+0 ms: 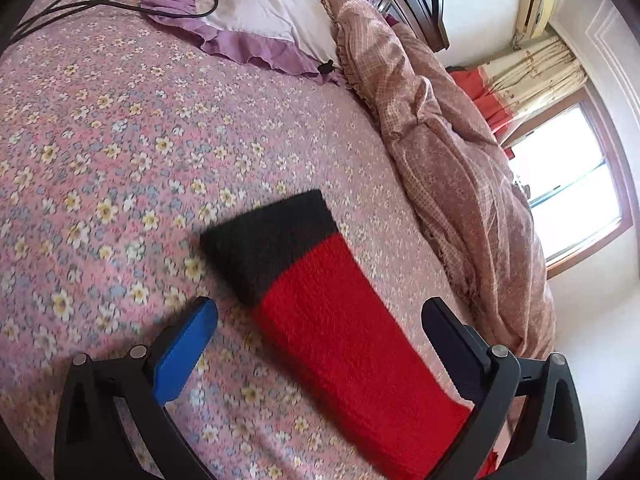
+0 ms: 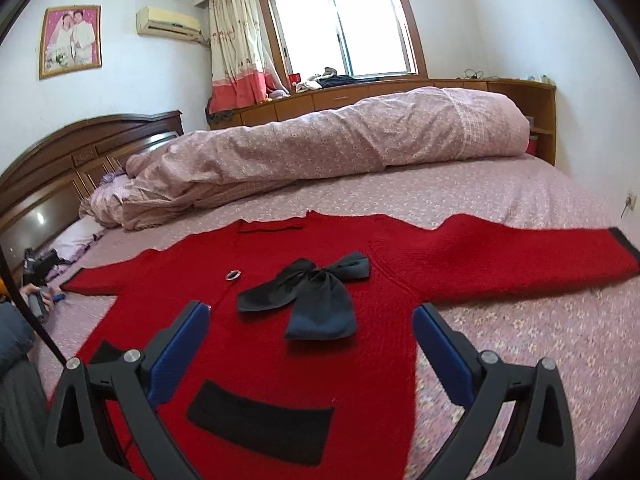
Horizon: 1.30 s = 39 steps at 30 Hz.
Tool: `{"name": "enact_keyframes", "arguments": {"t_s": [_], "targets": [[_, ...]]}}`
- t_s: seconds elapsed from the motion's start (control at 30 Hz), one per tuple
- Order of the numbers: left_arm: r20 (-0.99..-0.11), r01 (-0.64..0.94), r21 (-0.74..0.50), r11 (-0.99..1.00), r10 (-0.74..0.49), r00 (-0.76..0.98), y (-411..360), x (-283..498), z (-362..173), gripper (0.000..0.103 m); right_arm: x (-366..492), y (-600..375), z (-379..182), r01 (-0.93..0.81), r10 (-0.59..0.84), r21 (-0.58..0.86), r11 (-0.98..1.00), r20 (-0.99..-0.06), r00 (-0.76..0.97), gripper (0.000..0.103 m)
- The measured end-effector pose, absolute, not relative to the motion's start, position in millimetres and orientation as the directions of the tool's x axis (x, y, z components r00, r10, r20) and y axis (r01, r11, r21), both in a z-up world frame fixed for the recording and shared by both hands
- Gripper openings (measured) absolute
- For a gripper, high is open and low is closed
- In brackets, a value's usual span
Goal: Fold small clothes
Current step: 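Reach the left tool to the black cuff of a sleeve and close, then carry the held sleeve across the cardigan body with the left tool, release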
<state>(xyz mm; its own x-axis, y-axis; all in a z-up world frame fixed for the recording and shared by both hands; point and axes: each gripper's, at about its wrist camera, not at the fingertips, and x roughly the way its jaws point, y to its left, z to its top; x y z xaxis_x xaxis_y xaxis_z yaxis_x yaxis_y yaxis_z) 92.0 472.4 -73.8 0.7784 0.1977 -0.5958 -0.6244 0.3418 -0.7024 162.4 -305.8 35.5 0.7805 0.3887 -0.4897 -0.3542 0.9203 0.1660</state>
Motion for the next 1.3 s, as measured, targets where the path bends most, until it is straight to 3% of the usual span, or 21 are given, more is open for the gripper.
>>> {"name": "enact_keyframes", "arguments": {"t_s": [0.23, 0.33, 0.4, 0.57, 0.83, 1.1, 1.3], "targets": [[-0.559, -0.596, -0.724, 0.348, 0.211, 0.802, 481.8, 93.0, -72.2, 0.096, 178.6, -295.5, 28.6, -0.378, 0.398, 0.151, 0.914, -0.519, 0.757, 0.103], [-0.565, -0.601, -0.726, 0.334, 0.208, 0.798, 488.6, 95.6, -75.6, 0.067, 186.3, -288.5, 25.5, -0.391, 0.4, 0.135, 0.91, -0.531, 0.747, 0.103], [-0.574, -0.604, -0.739, 0.299, 0.192, 0.796, 495.9, 95.3, -81.7, 0.041, 188.7, -286.3, 23.6, -0.396, 0.405, 0.14, 0.908, -0.536, 0.741, 0.103], [-0.577, -0.61, -0.751, 0.254, 0.196, 0.792, 507.1, 91.7, -88.9, 0.005, 192.6, -284.2, 20.4, -0.403, 0.42, 0.158, 0.901, -0.546, 0.725, 0.103], [-0.441, -0.497, -0.765, 0.409, 0.23, 0.868, 469.3, 108.8, -23.6, 0.003, 198.3, -290.6, 21.7, -0.383, 0.397, 0.147, 0.912, -0.545, 0.739, 0.103], [-0.324, -0.289, -0.753, 0.591, 0.049, 0.945, 356.6, 190.0, 51.4, 0.003, 208.2, -318.3, 30.0, -0.335, 0.362, 0.149, 0.93, -0.526, 0.769, 0.103], [-0.271, -0.106, -0.702, 0.705, -0.127, 0.954, 229.7, 245.5, 94.2, 0.003, 222.1, -357.2, 34.0, -0.264, 0.325, 0.191, 0.946, -0.512, 0.795, 0.103]]}}
